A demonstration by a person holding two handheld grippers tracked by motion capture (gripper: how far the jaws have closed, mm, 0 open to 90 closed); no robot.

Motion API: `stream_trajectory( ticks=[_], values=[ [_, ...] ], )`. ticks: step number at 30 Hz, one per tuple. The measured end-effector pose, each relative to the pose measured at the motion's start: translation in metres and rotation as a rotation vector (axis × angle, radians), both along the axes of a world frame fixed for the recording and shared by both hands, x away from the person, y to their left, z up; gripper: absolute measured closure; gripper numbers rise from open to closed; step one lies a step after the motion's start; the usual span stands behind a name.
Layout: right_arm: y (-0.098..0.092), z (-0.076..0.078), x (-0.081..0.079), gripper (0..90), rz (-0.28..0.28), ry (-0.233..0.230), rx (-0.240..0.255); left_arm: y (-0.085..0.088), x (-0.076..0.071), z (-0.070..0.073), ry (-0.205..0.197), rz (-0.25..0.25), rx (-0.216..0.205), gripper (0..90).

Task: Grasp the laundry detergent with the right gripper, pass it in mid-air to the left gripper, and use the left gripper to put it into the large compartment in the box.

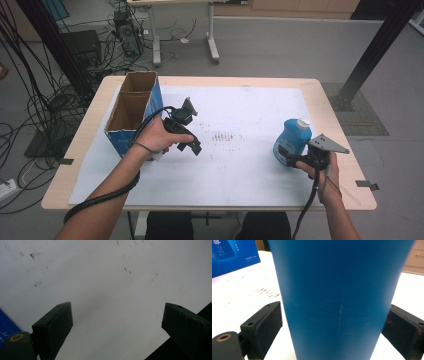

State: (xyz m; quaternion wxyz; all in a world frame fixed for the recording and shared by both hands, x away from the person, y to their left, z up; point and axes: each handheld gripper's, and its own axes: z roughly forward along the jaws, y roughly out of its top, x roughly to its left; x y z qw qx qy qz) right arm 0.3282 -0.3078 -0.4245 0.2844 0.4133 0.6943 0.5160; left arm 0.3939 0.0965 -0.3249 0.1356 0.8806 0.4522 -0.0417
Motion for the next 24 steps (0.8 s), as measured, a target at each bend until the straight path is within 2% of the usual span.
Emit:
stream_trajectory(
  ticks=[24],
  values=[
    [-0.0001, 0.0024, -0.0007, 8.2, 0.001, -0.004, 0.008, -0.0021, 0.0001, 0.0013, -0.004, -0.002, -0.001, 10.4]
  ],
)
